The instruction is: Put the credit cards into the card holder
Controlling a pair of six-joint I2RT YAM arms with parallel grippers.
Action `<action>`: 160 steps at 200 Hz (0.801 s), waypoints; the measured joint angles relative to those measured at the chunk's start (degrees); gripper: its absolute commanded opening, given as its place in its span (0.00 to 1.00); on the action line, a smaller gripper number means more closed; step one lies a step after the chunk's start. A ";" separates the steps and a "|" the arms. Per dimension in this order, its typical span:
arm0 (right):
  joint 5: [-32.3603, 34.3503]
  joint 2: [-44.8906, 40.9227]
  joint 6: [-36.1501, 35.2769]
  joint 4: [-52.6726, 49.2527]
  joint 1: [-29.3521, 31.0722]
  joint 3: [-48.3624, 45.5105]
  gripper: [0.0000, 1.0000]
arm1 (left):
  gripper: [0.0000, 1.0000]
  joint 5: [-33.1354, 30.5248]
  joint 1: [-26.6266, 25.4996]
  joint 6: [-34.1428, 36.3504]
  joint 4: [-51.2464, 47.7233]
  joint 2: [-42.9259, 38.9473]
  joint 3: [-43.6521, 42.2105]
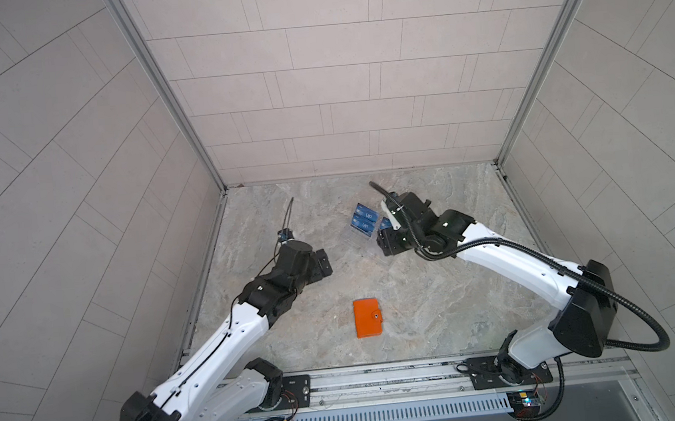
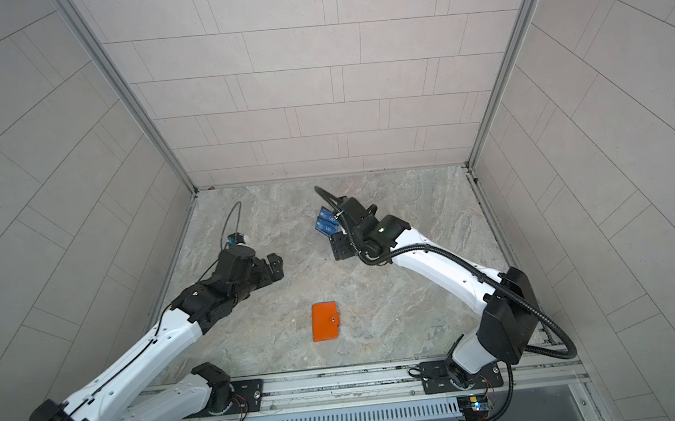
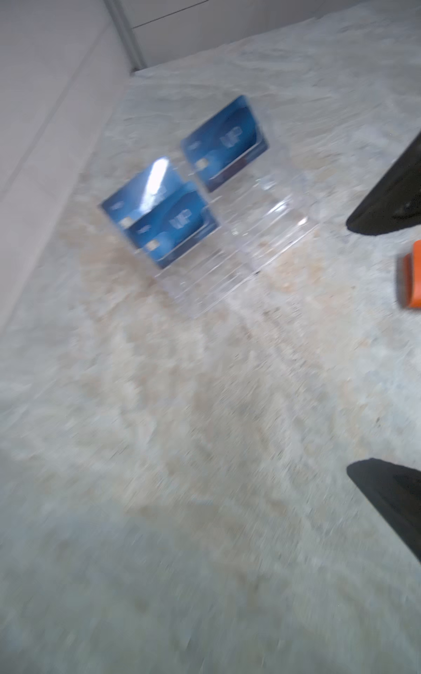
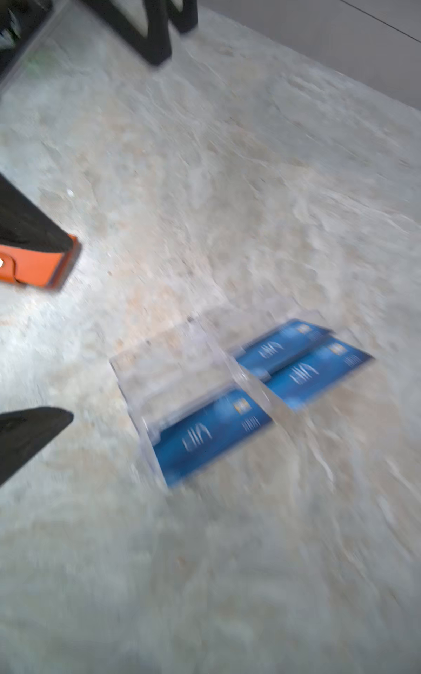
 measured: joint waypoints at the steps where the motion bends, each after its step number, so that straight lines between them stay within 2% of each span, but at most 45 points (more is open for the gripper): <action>1: 0.20 -0.09 -0.17 0.04 -0.17 0.00 0.74 | 1.00 -0.15 0.24 0.15 0.00 -0.13 0.00; 25: 8.63 -7.37 -4.68 6.62 -8.26 -5.38 0.75 | 1.00 -7.74 5.27 8.94 2.86 -5.18 -0.92; 34: 10.93 -11.96 -7.56 12.41 -10.99 -10.86 0.85 | 1.00 -9.57 5.73 13.22 5.77 -7.26 -2.40; 38: 12.31 -14.53 -8.94 15.39 -12.17 -14.01 0.94 | 1.00 -10.12 6.01 15.26 7.58 -8.33 -3.52; 45: 13.99 -18.69 -12.26 20.79 -13.42 -19.63 1.00 | 1.00 -10.54 6.75 18.69 11.15 -10.10 -5.92; 61: 18.05 -26.18 -19.82 31.30 -14.47 -31.54 1.00 | 1.00 -10.78 9.81 24.11 18.16 -13.42 -12.96; 72: 19.78 -28.28 -21.46 33.27 -15.72 -35.32 0.99 | 1.00 -11.76 12.33 26.05 20.85 -14.51 -17.53; 90: 20.50 -28.17 -21.31 36.30 -21.11 -38.97 1.00 | 1.00 -14.69 13.92 28.63 25.31 -14.34 -23.37; 109: 20.50 -29.24 -20.76 43.54 -26.84 -47.19 1.00 | 1.00 -16.28 14.12 32.00 33.86 -12.55 -29.44; 130: 20.17 -26.32 -20.76 48.94 -28.39 -53.59 1.00 | 1.00 -17.42 14.23 34.93 43.34 -5.31 -33.03; 160: 19.02 -16.17 -20.39 57.44 -30.03 -55.06 1.00 | 1.00 -16.04 16.02 36.98 54.73 5.14 -32.61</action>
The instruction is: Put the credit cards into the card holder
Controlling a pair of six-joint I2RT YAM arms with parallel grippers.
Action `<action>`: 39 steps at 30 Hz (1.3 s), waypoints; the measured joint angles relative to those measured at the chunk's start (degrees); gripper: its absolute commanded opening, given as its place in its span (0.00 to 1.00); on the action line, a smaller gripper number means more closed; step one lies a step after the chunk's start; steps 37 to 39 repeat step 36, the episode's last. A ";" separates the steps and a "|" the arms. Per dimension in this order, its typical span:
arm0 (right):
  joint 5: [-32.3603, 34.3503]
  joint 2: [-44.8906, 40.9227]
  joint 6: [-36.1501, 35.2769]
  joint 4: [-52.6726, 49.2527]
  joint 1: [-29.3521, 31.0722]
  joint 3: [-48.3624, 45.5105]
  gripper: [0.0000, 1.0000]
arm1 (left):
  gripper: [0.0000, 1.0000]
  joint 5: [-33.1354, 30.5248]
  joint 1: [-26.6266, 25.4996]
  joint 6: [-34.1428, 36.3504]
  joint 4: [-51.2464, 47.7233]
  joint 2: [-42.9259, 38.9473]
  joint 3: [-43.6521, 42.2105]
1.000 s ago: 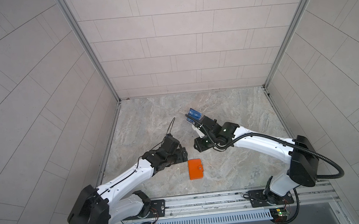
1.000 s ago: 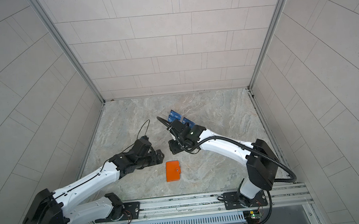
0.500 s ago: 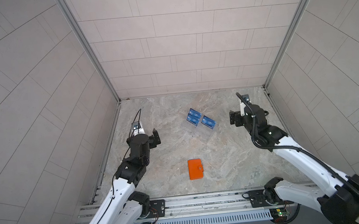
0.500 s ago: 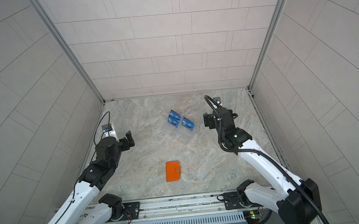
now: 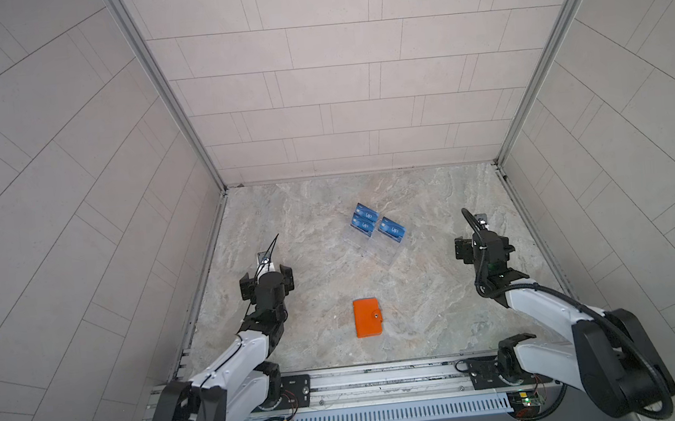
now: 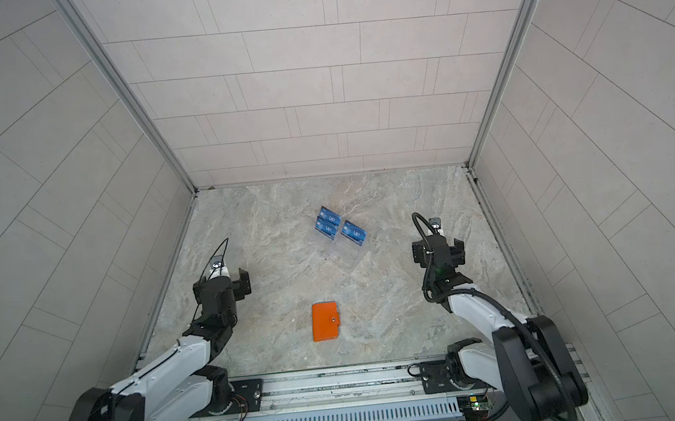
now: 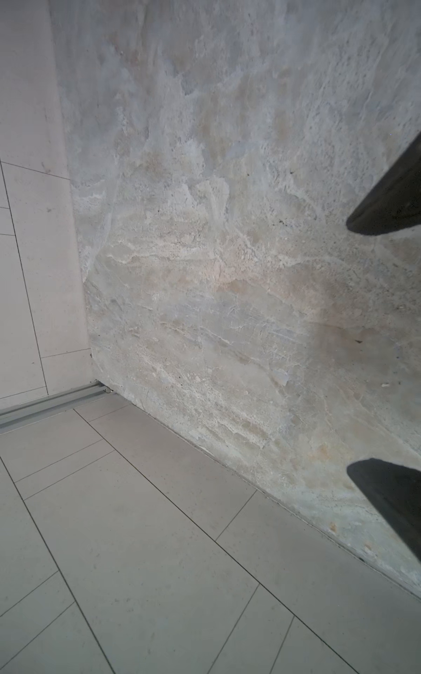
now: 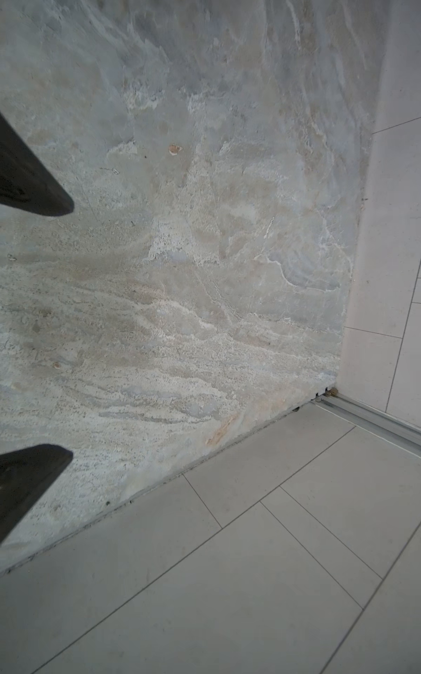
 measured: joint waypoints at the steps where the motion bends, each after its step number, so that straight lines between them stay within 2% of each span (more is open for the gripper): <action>1: -0.22 2.08 0.04 2.12 -0.31 0.02 1.00 | 1.00 0.50 0.39 0.22 1.81 1.70 0.52; 10: -3.34 14.73 0.02 14.16 -3.48 2.62 1.00 | 1.00 7.58 6.86 -0.72 16.46 16.61 8.26; 13: -4.79 17.77 0.07 17.00 -4.57 2.40 1.00 | 1.00 7.96 6.99 -1.31 22.80 22.60 8.20; 16: -5.29 18.32 0.04 17.92 -4.17 2.29 1.00 | 1.00 8.22 6.62 -1.29 23.26 25.70 8.28; 29: -4.98 18.32 -0.61 19.04 -3.04 2.40 1.00 | 1.00 4.42 3.82 -1.11 26.08 25.20 8.52; 39: -4.98 18.32 -0.63 19.04 -3.02 2.40 1.00 | 1.00 6.95 4.26 -0.22 25.94 25.22 8.92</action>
